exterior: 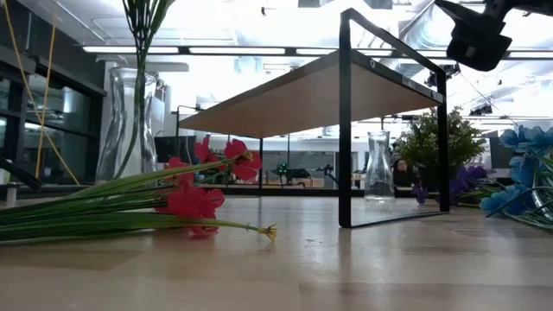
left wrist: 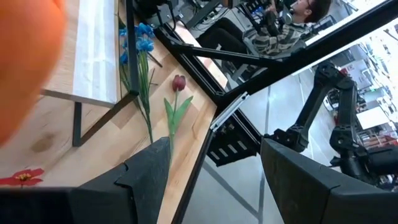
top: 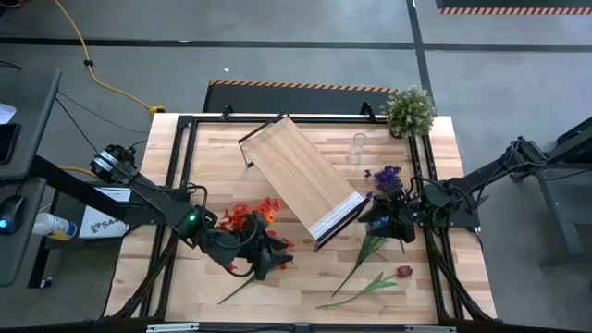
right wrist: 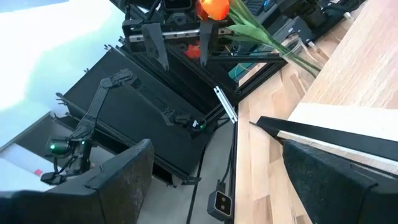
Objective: Pick and place flowers into a vace then onto a shelf
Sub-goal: Put the red flowers into the bottom transparent vase
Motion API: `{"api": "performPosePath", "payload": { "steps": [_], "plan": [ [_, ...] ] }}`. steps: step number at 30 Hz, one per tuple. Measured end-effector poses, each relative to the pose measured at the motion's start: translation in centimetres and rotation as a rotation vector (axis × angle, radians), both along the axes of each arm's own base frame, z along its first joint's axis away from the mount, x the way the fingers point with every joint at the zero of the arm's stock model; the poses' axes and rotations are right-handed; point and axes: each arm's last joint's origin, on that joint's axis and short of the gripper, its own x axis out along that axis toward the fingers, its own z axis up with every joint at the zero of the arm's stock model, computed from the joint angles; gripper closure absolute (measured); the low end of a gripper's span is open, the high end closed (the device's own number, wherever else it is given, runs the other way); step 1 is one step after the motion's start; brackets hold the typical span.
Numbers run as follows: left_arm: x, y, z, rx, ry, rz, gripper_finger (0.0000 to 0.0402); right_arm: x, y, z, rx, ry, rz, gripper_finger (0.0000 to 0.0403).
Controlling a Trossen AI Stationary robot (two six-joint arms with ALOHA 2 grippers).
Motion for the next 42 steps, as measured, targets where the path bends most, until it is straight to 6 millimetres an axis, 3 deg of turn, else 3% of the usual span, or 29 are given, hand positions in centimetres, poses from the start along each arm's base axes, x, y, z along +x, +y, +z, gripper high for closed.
{"api": "performPosePath", "payload": {
  "steps": [8,42],
  "plan": [
    [-0.9,0.6,1.1,0.002,-0.017,-0.006,0.0119,0.0,0.0,0.2,0.005,-0.015,0.0,0.0059],
    [-1.2,0.7,0.7,-0.01,0.036,-0.019,0.0119,0.0,0.0,0.4,0.013,-0.044,-0.001,0.0059]
  ]
}}
